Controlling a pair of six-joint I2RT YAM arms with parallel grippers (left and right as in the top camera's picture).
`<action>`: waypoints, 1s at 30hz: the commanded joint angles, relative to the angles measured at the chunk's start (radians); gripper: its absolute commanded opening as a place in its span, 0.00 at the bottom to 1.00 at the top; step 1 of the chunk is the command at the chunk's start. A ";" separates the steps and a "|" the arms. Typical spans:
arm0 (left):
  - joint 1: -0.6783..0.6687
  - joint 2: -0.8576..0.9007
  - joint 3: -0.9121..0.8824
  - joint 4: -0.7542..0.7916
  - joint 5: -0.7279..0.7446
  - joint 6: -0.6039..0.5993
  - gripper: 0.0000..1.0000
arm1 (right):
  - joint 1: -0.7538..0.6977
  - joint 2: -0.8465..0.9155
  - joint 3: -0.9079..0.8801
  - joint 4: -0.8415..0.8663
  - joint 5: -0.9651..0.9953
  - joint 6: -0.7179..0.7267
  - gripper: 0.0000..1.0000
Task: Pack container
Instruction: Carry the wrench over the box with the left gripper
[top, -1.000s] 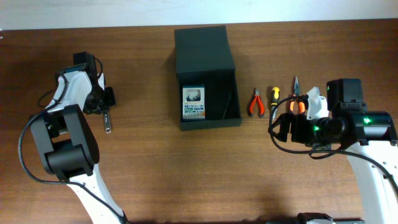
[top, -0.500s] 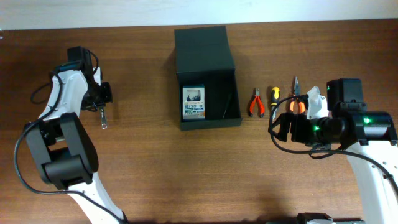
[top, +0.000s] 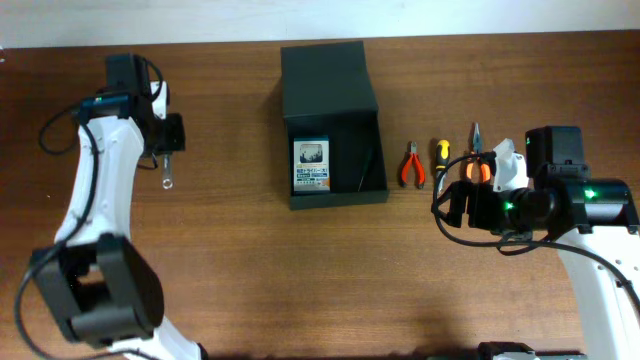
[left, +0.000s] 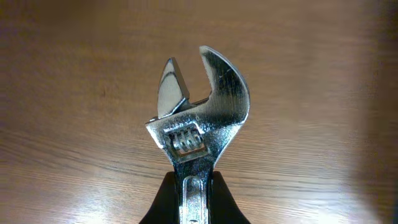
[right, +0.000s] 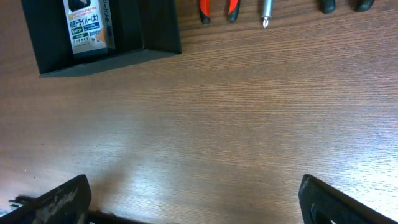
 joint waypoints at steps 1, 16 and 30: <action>-0.052 -0.074 0.004 -0.006 0.019 -0.012 0.02 | -0.006 0.002 0.018 0.003 0.002 -0.003 0.99; -0.379 -0.142 0.004 0.000 0.065 -0.079 0.02 | -0.006 0.002 0.018 0.013 0.002 -0.003 0.99; -0.597 -0.142 0.004 0.115 0.067 -0.281 0.02 | -0.006 0.002 0.018 0.011 0.002 -0.003 0.99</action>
